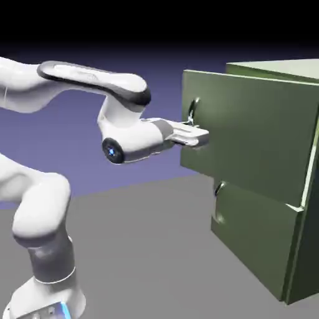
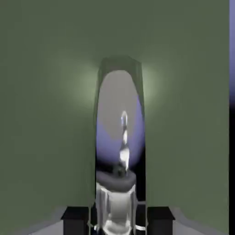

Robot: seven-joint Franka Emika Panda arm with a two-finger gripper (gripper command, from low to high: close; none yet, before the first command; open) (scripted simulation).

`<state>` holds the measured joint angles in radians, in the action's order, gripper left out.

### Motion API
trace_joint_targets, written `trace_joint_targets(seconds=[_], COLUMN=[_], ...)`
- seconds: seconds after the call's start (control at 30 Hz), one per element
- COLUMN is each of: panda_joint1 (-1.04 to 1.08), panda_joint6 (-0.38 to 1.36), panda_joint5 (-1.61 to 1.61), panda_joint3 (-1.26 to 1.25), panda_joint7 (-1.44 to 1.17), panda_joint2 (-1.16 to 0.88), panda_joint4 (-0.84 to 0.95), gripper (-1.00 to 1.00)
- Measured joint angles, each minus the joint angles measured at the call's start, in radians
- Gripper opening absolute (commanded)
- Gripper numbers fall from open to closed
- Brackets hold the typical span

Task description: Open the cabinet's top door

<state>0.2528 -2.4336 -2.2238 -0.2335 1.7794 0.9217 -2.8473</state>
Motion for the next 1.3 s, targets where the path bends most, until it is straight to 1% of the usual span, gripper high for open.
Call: trace_joint_targets(seconds=[0.37, 0.63, 0.77, 0.93, 1.1, 1.3], panda_joint1=[0.021, 0.083, 0.086, 0.036, -0.071, -0.240], panda_joint6=[0.254, 0.520, 0.679, 0.888, 1.100, 1.338], panda_joint5=[0.475, 0.822, 0.987, 1.157, 1.273, 1.342], panda_joint3=[0.307, 0.569, 0.714, 0.895, 1.075, 1.290], panda_joint7=[0.164, 0.205, 0.196, 0.163, 0.110, 0.025], panda_joint2=[0.121, 0.081, 0.002, -0.139, -0.302, -0.501], panda_joint4=[-0.100, -0.063, 0.008, 0.149, 0.326, 0.538], gripper=[-1.00, -1.00, -1.00, -1.00, -1.00, -1.00])
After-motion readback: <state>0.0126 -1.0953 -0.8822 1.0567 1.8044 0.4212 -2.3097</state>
